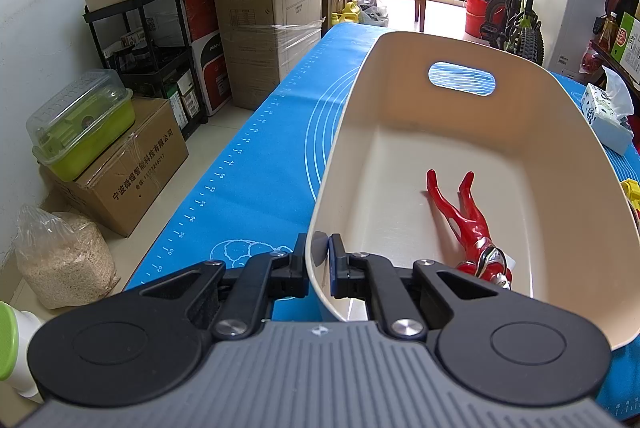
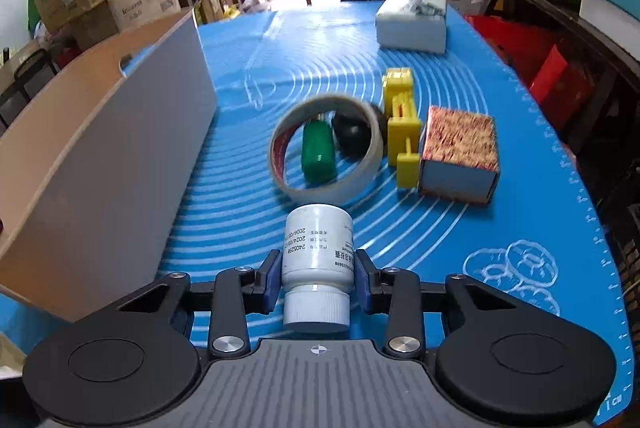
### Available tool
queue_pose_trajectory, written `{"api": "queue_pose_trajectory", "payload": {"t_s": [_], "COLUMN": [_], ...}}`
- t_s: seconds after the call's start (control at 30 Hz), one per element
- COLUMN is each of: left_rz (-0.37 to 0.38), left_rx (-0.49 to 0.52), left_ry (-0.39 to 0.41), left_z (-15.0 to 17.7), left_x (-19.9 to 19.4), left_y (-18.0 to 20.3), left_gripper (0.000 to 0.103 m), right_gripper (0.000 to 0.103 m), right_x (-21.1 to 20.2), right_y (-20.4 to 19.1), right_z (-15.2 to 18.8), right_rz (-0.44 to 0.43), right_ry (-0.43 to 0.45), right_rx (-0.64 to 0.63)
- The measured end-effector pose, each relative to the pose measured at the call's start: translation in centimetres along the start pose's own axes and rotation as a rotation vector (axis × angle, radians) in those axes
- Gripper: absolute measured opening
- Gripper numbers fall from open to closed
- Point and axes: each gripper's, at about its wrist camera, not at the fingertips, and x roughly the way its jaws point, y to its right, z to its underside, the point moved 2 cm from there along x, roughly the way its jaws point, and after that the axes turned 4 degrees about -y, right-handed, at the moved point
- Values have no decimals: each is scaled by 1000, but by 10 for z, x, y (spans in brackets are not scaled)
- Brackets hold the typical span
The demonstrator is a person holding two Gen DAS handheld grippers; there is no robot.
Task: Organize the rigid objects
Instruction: 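Carry the white pill bottle into the basket and release it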
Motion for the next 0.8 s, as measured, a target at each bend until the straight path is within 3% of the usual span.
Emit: {"api": "queue_pose_trajectory", "payload": {"t_s": [0.5, 0.8], "left_rz": [-1, -1], "left_rx": [0, -1], "left_ry": [1, 1], "left_z": [0, 0], "left_x": [0, 0], "left_y": [0, -1], "left_gripper": [11, 11], "right_gripper": [44, 44], "right_x": [-57, -70], "right_y": [-20, -87], "right_z": [-59, -97], "right_rz": [-88, -168], "right_ry": [203, 283], "right_rx": [71, -72]}}
